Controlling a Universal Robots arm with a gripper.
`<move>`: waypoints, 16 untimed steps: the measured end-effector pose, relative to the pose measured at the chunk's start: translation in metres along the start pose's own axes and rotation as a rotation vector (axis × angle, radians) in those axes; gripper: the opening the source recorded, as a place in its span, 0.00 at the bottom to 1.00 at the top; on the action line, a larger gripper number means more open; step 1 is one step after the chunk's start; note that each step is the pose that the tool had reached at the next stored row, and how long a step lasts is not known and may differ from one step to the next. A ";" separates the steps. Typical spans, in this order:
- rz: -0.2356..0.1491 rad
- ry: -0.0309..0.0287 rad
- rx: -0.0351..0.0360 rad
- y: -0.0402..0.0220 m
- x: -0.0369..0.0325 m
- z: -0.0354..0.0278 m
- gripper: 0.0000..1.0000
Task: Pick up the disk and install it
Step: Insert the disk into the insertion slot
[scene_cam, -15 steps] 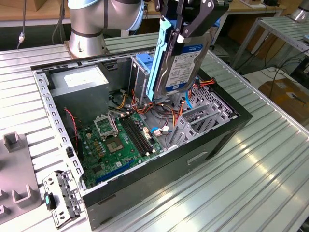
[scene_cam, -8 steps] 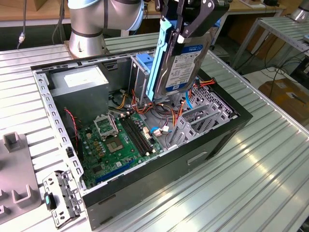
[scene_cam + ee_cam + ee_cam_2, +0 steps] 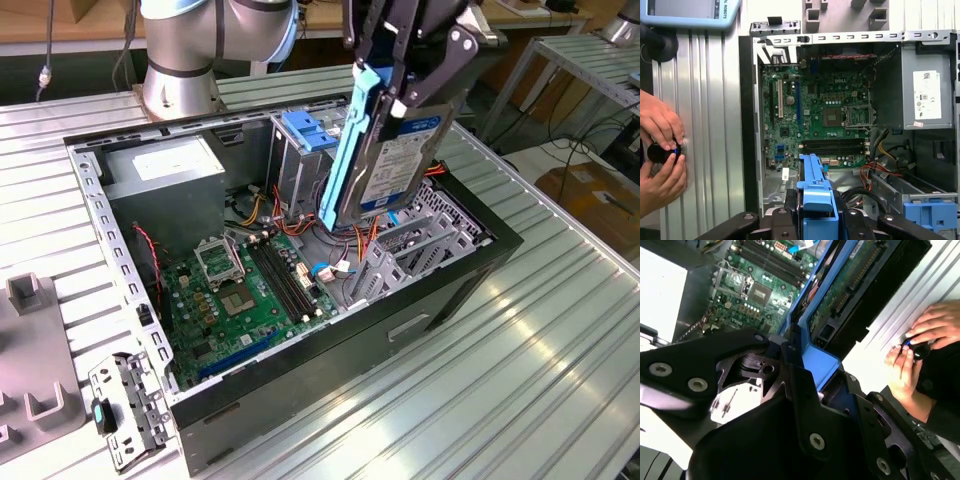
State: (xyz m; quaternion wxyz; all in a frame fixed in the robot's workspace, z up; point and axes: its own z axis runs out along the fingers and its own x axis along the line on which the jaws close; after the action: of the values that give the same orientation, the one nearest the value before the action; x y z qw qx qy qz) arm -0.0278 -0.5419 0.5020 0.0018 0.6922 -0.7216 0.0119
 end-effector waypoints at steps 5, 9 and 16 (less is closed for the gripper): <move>0.000 -0.0001 -0.0011 -0.0353 -0.0015 0.0080 0.37; 0.000 0.0002 -0.0011 -0.0564 -0.0025 0.0123 0.37; 0.001 -0.0004 0.0114 -0.0672 -0.0030 0.0185 0.37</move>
State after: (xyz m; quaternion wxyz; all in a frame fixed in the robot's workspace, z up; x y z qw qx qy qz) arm 0.0397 -0.5420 0.4844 -0.0023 0.6920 -0.7217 0.0159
